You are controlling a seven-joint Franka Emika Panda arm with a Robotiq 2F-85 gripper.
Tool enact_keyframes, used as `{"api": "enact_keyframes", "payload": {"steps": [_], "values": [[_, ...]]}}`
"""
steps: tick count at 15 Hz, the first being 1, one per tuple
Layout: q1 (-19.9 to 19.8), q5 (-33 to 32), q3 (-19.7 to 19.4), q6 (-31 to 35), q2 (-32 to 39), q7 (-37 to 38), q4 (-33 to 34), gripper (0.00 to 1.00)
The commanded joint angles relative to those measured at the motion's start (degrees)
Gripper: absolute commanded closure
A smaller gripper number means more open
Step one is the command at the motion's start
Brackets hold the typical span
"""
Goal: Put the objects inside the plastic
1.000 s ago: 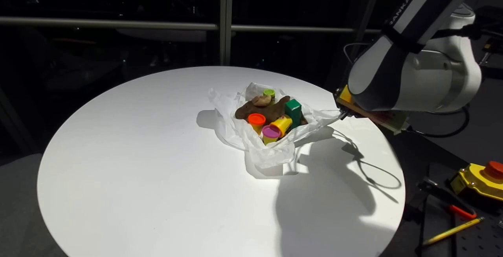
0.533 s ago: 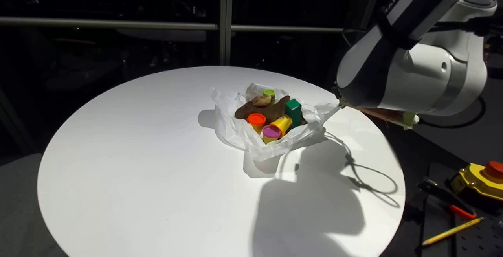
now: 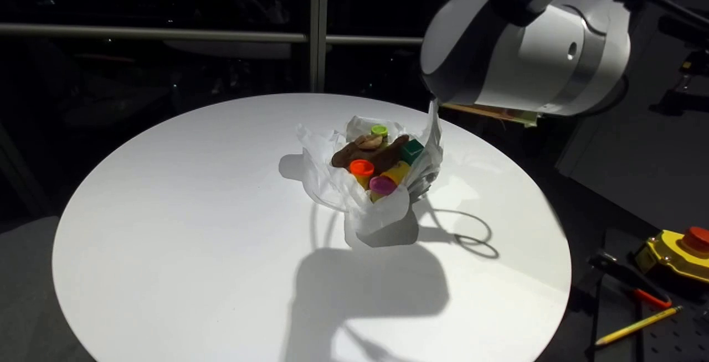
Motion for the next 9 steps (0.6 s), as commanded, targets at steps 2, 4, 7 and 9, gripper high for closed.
{"api": "enact_keyframes", "payload": {"steps": [2,4,7,9], "values": [[8.7,-3.9,-13.8,-12.9,15.7,5.5,7.2,1.00],[10.4,-7.3,-18.3,-17.8,19.5,9.3,10.6,1.00],[11.4,-15.3,-24.5,-29.0,24.4,14.6,17.0,0.91],[10.8,-25.9,-26.3,-35.5,21.1,19.0,22.3,0.66]]}}
